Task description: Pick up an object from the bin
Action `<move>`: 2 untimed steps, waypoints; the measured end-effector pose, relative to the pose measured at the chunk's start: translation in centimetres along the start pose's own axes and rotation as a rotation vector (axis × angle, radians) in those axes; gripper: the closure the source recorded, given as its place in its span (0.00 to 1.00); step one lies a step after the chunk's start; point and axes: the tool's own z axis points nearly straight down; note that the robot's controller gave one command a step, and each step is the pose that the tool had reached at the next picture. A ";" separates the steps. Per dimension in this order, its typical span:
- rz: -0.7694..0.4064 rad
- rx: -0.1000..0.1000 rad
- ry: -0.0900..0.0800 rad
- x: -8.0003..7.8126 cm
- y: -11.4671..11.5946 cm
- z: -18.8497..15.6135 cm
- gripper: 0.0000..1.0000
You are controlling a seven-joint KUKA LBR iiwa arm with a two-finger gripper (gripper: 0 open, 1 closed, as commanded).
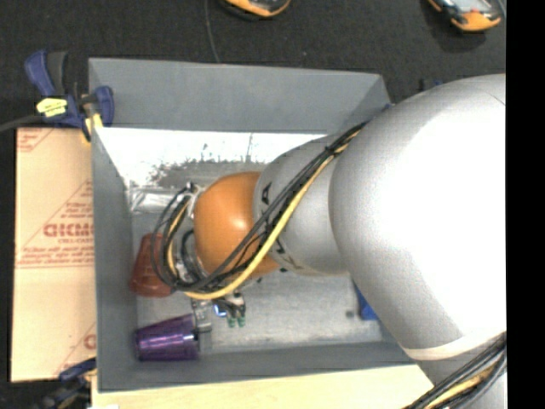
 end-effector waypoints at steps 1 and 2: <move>-0.028 -0.006 -0.001 1.2 1.7 -3.4 0.00; 0.088 -0.002 0.004 2.0 -0.9 -9.6 0.00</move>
Offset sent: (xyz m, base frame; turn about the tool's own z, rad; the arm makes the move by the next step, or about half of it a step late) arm -0.0215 -0.0217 0.1152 0.1154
